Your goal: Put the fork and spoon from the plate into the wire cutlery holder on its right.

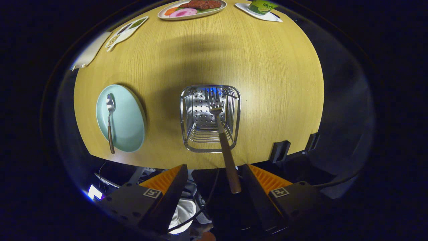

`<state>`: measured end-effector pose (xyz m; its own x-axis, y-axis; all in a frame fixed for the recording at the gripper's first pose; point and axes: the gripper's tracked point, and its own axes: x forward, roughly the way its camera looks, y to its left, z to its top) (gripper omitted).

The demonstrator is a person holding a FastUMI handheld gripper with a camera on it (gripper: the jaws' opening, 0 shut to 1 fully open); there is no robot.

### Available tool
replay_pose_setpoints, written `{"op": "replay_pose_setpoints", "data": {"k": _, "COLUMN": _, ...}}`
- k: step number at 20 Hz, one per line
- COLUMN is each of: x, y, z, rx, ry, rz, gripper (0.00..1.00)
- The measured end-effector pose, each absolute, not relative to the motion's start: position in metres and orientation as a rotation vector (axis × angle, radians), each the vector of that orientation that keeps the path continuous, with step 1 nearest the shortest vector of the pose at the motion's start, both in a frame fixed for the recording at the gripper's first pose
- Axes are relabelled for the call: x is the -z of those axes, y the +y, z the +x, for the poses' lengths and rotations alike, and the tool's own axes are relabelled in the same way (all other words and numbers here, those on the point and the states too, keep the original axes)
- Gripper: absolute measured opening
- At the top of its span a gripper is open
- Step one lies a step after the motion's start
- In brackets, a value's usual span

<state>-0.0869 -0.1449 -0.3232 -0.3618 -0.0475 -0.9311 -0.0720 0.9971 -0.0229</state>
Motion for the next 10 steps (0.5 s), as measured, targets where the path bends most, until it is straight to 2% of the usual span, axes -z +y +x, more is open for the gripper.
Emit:
{"op": "replay_pose_setpoints", "data": {"k": 4, "x": 0.298, "y": -0.136, "z": -0.089, "rx": 0.025, "ry": 1.778, "rz": -0.103, "gripper": 0.98}}
{"op": "replay_pose_setpoints", "data": {"k": 10, "x": 0.241, "y": -0.094, "z": -0.101, "rx": 0.098, "ry": 1.403, "rz": -0.243, "gripper": 0.98}}
